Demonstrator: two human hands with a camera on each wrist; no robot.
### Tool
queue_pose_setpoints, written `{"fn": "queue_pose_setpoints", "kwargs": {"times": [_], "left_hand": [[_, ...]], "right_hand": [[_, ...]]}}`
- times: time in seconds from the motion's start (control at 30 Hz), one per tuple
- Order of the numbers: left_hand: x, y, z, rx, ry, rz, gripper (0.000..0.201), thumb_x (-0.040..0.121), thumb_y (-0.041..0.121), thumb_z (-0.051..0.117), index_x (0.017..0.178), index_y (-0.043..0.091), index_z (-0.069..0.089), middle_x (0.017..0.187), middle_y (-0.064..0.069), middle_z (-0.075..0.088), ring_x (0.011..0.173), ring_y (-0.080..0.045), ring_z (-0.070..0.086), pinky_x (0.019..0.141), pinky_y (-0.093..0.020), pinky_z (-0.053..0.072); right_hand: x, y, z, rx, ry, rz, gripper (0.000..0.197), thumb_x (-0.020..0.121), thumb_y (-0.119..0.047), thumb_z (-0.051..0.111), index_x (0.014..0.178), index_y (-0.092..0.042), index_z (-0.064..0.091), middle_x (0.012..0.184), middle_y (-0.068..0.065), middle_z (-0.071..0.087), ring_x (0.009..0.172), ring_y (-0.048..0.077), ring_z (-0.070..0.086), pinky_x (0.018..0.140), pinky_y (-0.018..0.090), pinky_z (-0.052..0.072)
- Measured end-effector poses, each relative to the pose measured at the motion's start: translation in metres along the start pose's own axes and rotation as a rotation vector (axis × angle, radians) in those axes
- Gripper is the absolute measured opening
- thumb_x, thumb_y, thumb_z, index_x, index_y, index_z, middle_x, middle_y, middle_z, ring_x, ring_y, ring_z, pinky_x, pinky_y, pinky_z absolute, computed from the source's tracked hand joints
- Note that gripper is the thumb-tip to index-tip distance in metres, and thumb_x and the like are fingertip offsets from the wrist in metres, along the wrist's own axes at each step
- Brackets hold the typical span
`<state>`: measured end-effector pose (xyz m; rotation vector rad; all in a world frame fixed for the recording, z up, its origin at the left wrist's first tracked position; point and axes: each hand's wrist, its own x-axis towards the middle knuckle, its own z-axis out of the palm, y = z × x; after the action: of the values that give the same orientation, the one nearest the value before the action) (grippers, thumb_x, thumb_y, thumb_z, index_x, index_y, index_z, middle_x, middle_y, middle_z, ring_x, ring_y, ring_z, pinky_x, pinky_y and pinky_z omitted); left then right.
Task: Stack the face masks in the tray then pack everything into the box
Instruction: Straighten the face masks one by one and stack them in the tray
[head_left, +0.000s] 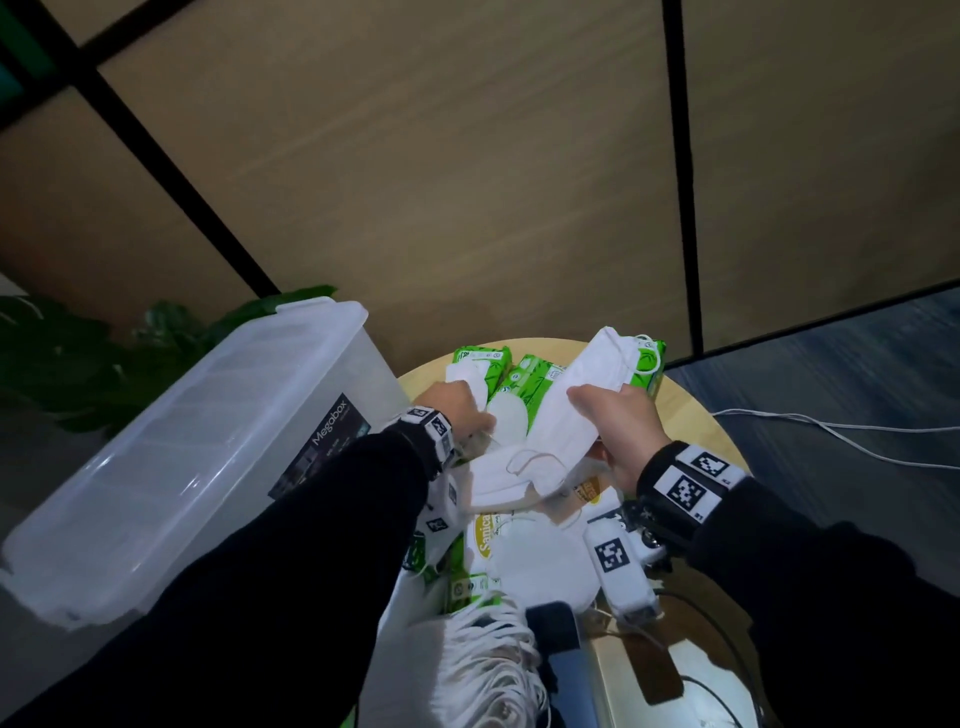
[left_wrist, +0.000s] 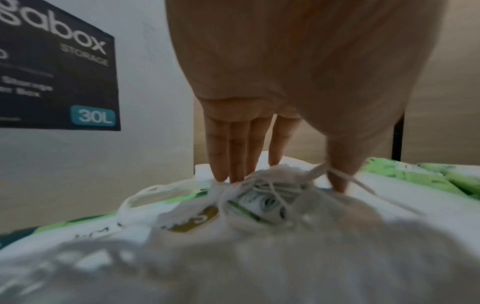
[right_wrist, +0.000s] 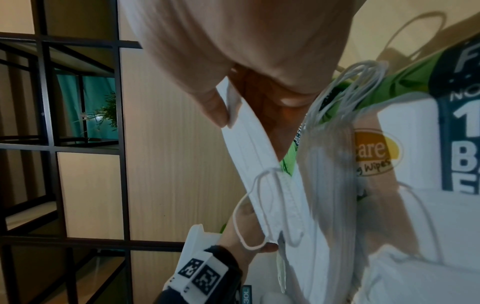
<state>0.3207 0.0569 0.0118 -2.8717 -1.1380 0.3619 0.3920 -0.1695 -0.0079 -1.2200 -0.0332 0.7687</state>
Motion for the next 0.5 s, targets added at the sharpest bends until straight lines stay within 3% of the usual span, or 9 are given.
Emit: {"fn": "queue_pose_setpoints", "kwargs": {"times": [0.07, 0.13, 0.23, 0.27, 0.33, 0.37, 0.43, 0.5], "left_hand": [[0.002, -0.005, -0.007, -0.063, 0.015, -0.054, 0.032, 0.091, 0.029, 0.065, 0.117, 0.011, 0.072, 0.119, -0.011, 0.071, 0.108, -0.033, 0.065, 0.087, -0.035, 0.055], [0.001, -0.018, -0.018, -0.213, 0.056, -0.139, 0.030, 0.095, 0.018, 0.056, 0.117, 0.006, 0.074, 0.120, -0.014, 0.072, 0.112, -0.036, 0.066, 0.096, -0.039, 0.055], [-0.010, -0.046, -0.034, -0.458, 0.205, -0.230, 0.032, 0.089, 0.004, 0.049, 0.104, 0.002, 0.076, 0.107, -0.022, 0.074, 0.102, -0.041, 0.069, 0.087, -0.044, 0.060], [-0.017, -0.053, -0.037, -0.561, 0.258, -0.252, 0.033, 0.086, 0.003, 0.048, 0.101, 0.005, 0.076, 0.104, -0.022, 0.074, 0.098, -0.041, 0.069, 0.083, -0.047, 0.062], [-0.040, -0.055, -0.039, -0.901, 0.334, -0.277, 0.025, 0.087, 0.001, 0.050, 0.092, 0.010, 0.073, 0.098, -0.017, 0.072, 0.091, -0.037, 0.069, 0.072, -0.047, 0.064], [-0.054, -0.051, -0.037, -1.103, 0.319, -0.274, 0.021, 0.090, -0.002, 0.051, 0.087, 0.010, 0.068, 0.096, -0.016, 0.070, 0.088, -0.034, 0.069, 0.067, -0.044, 0.063], [-0.082, -0.041, -0.030, -1.408, 0.235, -0.233, 0.019, 0.093, -0.006, 0.052, 0.087, 0.008, 0.063, 0.099, -0.017, 0.069, 0.088, -0.033, 0.069, 0.066, -0.042, 0.063], [-0.104, -0.032, -0.020, -1.529, 0.160, -0.193, 0.020, 0.091, -0.009, 0.051, 0.095, 0.006, 0.064, 0.103, -0.019, 0.069, 0.090, -0.034, 0.068, 0.067, -0.042, 0.062]], "right_hand": [[0.000, 0.000, 0.000, 0.014, -0.005, 0.001, 0.034, 0.067, -0.028, 0.066, 0.096, -0.014, 0.059, 0.082, 0.013, 0.057, 0.073, 0.028, 0.061, 0.068, 0.039, 0.046], [0.000, 0.000, 0.002, 0.021, -0.006, 0.000, 0.033, 0.066, -0.028, 0.067, 0.095, -0.016, 0.058, 0.082, 0.013, 0.056, 0.072, 0.027, 0.060, 0.068, 0.040, 0.046], [-0.003, 0.000, 0.005, 0.017, -0.005, -0.005, 0.031, 0.073, -0.028, 0.068, 0.098, -0.010, 0.063, 0.086, 0.017, 0.063, 0.074, 0.035, 0.068, 0.068, 0.042, 0.053], [-0.004, 0.001, 0.005, 0.018, -0.004, 0.001, 0.033, 0.079, -0.029, 0.068, 0.103, -0.005, 0.065, 0.091, 0.018, 0.069, 0.081, 0.039, 0.072, 0.070, 0.044, 0.057], [-0.006, 0.001, 0.007, 0.021, -0.002, 0.024, 0.039, 0.086, -0.036, 0.068, 0.115, -0.010, 0.065, 0.108, 0.017, 0.074, 0.094, 0.039, 0.073, 0.078, 0.049, 0.060], [-0.008, 0.001, 0.009, 0.025, -0.008, 0.040, 0.045, 0.085, -0.041, 0.069, 0.121, -0.013, 0.064, 0.112, 0.016, 0.073, 0.097, 0.038, 0.073, 0.079, 0.051, 0.062], [-0.011, 0.001, 0.010, 0.050, -0.016, 0.065, 0.048, 0.090, -0.043, 0.069, 0.128, -0.015, 0.060, 0.114, 0.015, 0.073, 0.098, 0.036, 0.072, 0.070, 0.045, 0.062], [-0.015, 0.001, 0.011, 0.065, -0.030, 0.065, 0.038, 0.096, -0.040, 0.067, 0.123, -0.014, 0.062, 0.111, 0.016, 0.074, 0.095, 0.035, 0.074, 0.066, 0.040, 0.060]]}}
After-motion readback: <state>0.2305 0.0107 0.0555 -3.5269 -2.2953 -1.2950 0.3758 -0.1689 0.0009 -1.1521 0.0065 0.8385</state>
